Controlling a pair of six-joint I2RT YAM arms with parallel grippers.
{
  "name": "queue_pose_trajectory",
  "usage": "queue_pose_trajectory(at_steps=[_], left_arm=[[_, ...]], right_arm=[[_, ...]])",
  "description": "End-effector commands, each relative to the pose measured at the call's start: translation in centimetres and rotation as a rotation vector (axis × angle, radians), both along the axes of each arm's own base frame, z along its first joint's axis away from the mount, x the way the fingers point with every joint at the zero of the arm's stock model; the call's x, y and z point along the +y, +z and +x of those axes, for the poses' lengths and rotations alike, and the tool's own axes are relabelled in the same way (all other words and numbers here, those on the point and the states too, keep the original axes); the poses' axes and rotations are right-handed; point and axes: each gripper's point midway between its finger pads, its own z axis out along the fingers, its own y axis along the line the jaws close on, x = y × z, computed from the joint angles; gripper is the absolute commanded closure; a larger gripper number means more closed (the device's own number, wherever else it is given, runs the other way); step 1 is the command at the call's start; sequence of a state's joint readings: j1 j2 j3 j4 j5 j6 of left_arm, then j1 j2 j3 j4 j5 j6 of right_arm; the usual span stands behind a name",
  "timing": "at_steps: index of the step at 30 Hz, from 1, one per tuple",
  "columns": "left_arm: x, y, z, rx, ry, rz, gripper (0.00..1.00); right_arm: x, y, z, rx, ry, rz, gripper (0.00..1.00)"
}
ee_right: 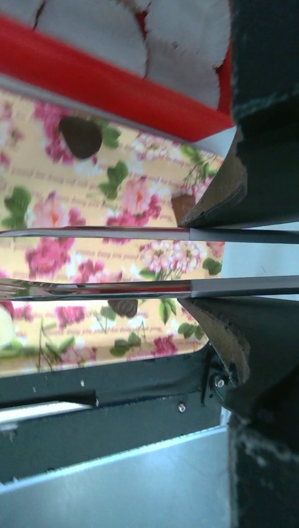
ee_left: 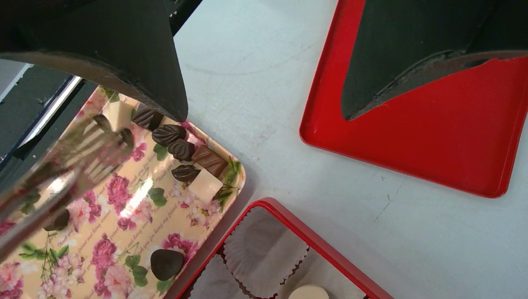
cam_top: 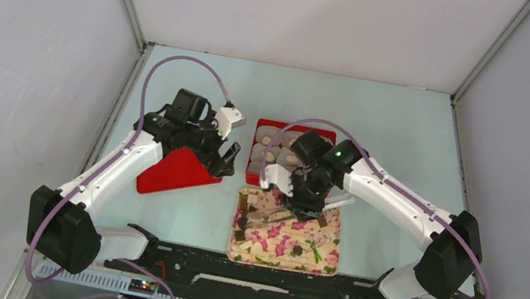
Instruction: Pack the chocolate
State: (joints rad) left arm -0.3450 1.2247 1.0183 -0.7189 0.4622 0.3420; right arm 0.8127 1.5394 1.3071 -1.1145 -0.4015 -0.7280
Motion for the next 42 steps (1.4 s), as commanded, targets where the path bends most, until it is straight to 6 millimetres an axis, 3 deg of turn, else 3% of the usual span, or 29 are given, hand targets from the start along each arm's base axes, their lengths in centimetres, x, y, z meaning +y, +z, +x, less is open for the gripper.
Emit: queue_pose_trajectory(at_steps=[1,4,13,26,34,42], left_arm=[[-0.3,1.1,0.5,-0.057,-0.019,-0.011,0.02],[-0.2,1.1,0.5,-0.058,-0.018,-0.009,0.02],[-0.2,1.0,0.4,-0.059,-0.016,-0.005,0.02],[-0.2,0.9,0.5,-0.061,-0.019,-0.007,0.02],[-0.1,0.9,0.4,-0.062,-0.017,-0.005,0.02],[-0.2,0.8,0.5,-0.056,-0.019,-0.007,0.02]], right_arm=[[-0.3,0.8,-3.6,0.030,0.111,0.005,0.58],[-0.5,0.0,-4.4,0.022,0.145,-0.031,0.56],[-0.1,-1.4,-4.2,0.003,0.161,-0.085,0.55],[-1.5,-2.7,-4.9,0.020,0.167,-0.165,0.53],[-1.5,-2.5,-4.5,-0.009,0.161,-0.162,0.63],[-2.6,-0.8,-3.0,-0.084,0.125,-0.132,0.71]])
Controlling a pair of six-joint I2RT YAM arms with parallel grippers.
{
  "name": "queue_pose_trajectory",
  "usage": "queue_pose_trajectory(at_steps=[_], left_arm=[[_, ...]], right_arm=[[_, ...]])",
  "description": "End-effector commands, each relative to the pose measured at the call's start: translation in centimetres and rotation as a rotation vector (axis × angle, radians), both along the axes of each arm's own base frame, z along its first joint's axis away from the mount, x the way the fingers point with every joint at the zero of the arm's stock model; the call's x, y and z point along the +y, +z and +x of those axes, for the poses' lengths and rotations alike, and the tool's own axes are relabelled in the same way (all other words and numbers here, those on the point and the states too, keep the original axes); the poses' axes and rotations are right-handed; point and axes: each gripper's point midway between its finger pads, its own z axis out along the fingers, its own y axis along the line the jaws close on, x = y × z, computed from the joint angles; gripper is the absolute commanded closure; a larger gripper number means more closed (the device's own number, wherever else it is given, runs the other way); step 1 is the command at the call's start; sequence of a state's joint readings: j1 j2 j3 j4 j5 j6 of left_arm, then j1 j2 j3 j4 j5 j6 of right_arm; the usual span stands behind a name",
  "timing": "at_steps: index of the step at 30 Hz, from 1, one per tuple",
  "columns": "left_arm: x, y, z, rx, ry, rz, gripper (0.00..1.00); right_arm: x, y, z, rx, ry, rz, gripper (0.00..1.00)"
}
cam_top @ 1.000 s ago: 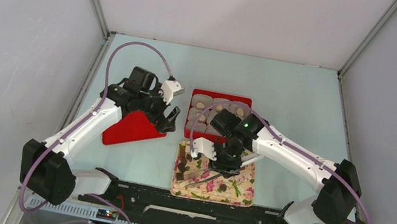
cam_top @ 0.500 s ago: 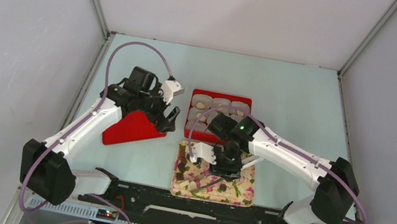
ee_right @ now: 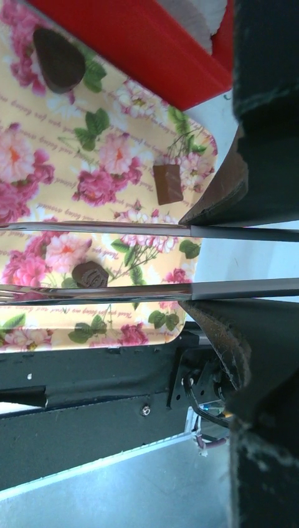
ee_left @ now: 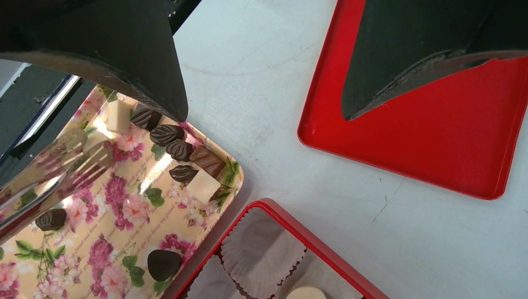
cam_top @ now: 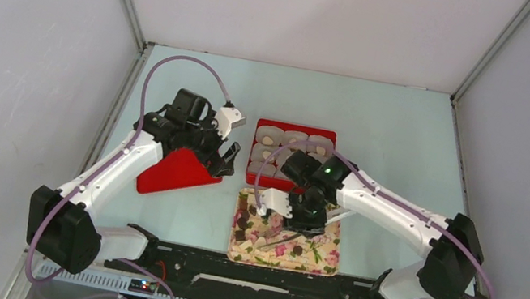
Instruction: Pack the chocolate
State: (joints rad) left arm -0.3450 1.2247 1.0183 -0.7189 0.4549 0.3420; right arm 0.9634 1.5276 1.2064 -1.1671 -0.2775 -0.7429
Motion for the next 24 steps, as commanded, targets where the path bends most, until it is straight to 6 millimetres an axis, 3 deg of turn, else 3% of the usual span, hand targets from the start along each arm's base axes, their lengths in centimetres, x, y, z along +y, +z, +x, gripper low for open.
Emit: queue_pose_trajectory(at_steps=[1,7,13,16,24], left_arm=[[-0.4,0.9,0.4,-0.051,-0.024,-0.013,0.02],[-0.4,0.8,0.5,-0.048,-0.024,-0.014,0.02],[-0.5,0.8,0.5,-0.047,-0.024,-0.012,0.02],[-0.5,0.8,0.5,-0.047,-0.025,-0.012,0.02],[-0.4,0.8,0.4,-0.049,-0.025,-0.009,0.02]], right_arm=[[-0.7,2.2,1.4,-0.074,-0.027,0.065,0.72],[-1.6,4.3,4.1,-0.081,-0.130,0.189,0.73],[-3.2,8.0,9.0,-0.123,-0.319,0.323,0.73],[-4.6,7.9,12.4,-0.190,-0.448,0.317,0.73],[-7.4,6.7,17.0,-0.228,-0.688,0.227,0.73]])
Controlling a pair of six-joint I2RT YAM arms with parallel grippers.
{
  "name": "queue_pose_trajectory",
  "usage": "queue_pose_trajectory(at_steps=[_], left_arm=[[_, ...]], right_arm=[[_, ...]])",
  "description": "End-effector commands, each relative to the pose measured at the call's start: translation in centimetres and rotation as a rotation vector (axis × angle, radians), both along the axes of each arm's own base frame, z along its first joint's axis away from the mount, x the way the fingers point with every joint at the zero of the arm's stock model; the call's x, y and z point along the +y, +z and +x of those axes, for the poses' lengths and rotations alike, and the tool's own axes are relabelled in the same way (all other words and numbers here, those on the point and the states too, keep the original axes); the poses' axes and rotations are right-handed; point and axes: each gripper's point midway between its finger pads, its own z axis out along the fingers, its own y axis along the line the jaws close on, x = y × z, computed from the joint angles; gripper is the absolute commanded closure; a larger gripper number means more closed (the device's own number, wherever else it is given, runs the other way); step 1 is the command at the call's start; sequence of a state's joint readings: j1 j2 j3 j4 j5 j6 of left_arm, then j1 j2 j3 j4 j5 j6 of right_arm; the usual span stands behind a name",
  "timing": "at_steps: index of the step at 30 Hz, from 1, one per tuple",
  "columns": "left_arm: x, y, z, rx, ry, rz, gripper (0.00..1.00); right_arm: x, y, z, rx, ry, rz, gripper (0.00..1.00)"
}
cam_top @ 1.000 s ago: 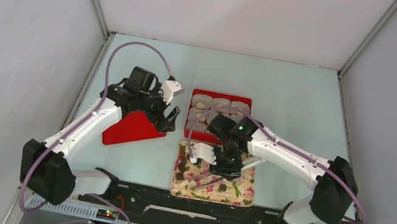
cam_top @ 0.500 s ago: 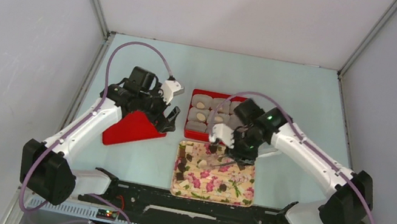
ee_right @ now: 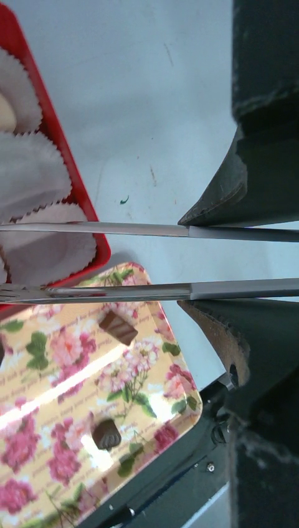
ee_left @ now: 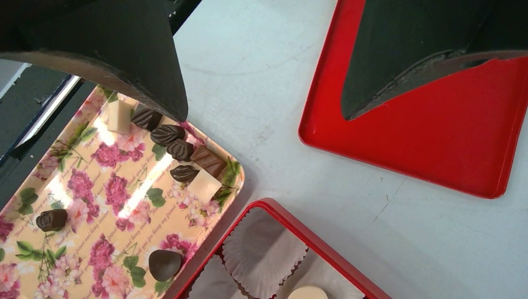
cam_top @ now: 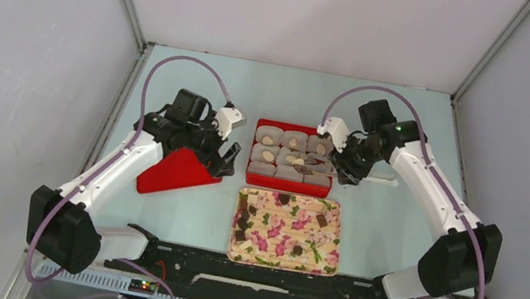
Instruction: Pack the chocolate
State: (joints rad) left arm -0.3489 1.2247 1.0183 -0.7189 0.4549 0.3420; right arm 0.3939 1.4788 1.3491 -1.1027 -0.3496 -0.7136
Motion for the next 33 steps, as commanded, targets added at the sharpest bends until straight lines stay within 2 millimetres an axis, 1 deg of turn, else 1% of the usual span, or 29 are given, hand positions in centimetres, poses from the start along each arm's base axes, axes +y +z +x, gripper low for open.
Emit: queue_pose_trajectory(at_steps=[1,3,9,17,19,25,33], left_arm=[[-0.3,0.8,0.4,-0.049,-0.021,-0.010,0.02],[-0.3,0.8,0.5,-0.049,-0.021,-0.010,0.02],[-0.3,0.8,0.5,-0.053,-0.021,-0.008,0.02],[-0.4,0.8,0.5,-0.051,-0.024,-0.011,0.02],[-0.4,0.8,0.4,-0.053,-0.025,-0.011,0.02],[-0.4,0.8,0.5,-0.057,-0.024,-0.010,0.02],[-0.3,0.7,0.4,-0.059,-0.026,-0.007,0.02]], right_arm=[[-0.8,1.3,3.8,-0.078,-0.142,-0.018,0.73],[-1.3,1.1,4.1,-0.067,-0.164,-0.042,0.73],[-2.4,-0.1,4.2,-0.014,-0.204,-0.124,0.72],[-3.1,0.1,5.2,0.000,-0.237,-0.203,0.70],[-3.3,0.2,5.5,-0.010,-0.227,-0.232,0.70],[-3.4,-0.4,5.0,0.034,-0.189,-0.302,0.68],[-3.8,-0.8,5.3,0.068,-0.154,-0.372,0.67]])
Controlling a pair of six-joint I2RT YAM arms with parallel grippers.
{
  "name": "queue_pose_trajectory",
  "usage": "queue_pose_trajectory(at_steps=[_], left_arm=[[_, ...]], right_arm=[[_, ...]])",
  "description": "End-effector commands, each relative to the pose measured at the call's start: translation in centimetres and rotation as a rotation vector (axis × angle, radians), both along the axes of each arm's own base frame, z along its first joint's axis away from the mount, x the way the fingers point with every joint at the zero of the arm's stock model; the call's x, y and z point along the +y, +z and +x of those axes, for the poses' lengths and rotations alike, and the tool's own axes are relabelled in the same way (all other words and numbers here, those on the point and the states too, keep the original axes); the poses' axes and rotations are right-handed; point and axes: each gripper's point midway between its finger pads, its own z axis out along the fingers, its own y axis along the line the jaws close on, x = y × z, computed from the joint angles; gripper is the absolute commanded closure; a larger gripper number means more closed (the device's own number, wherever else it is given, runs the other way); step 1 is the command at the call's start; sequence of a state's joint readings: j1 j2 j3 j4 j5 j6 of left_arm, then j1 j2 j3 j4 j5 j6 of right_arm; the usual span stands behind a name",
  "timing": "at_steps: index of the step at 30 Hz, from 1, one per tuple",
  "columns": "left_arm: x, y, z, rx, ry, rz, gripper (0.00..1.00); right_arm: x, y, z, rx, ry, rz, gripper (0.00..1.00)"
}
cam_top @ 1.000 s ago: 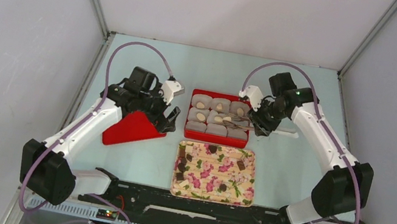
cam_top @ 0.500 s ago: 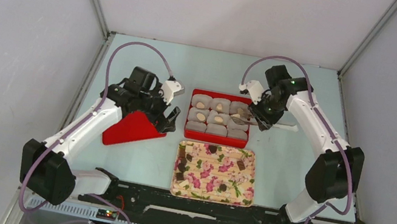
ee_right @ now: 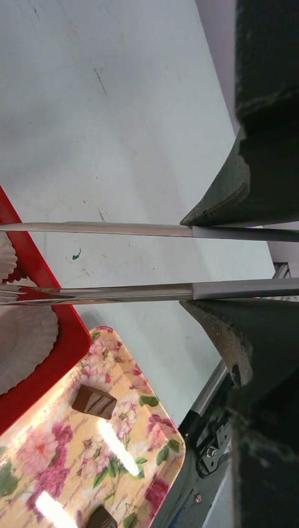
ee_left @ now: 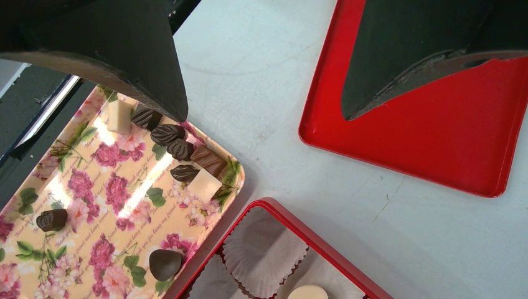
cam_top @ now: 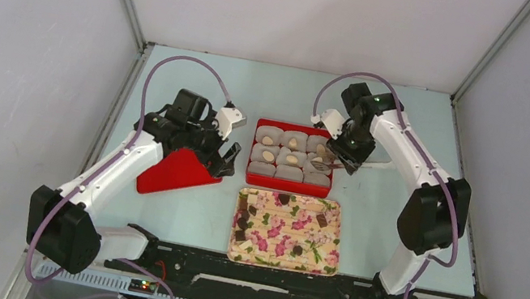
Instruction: Pack the chocolate
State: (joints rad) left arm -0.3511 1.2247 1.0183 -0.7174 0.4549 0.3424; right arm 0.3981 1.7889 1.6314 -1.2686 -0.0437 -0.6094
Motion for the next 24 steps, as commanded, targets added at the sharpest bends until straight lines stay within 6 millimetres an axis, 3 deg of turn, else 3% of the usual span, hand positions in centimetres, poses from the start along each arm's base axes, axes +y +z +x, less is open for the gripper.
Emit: queue_pose_trajectory(at_steps=[1,15,24], left_arm=[[-0.20,0.71,0.40,-0.058,-0.023,-0.006,0.02],[-0.24,0.54,0.47,-0.056,-0.024,-0.006,0.02],[-0.19,0.55,0.37,-0.059,-0.026,-0.005,0.02]], right_arm=[[-0.54,1.22,0.59,-0.018,0.019,-0.042,0.67],[-0.53,1.55,1.16,-0.036,0.040,-0.080,0.56],[-0.23,1.69,1.22,-0.034,0.053,-0.077,0.54]])
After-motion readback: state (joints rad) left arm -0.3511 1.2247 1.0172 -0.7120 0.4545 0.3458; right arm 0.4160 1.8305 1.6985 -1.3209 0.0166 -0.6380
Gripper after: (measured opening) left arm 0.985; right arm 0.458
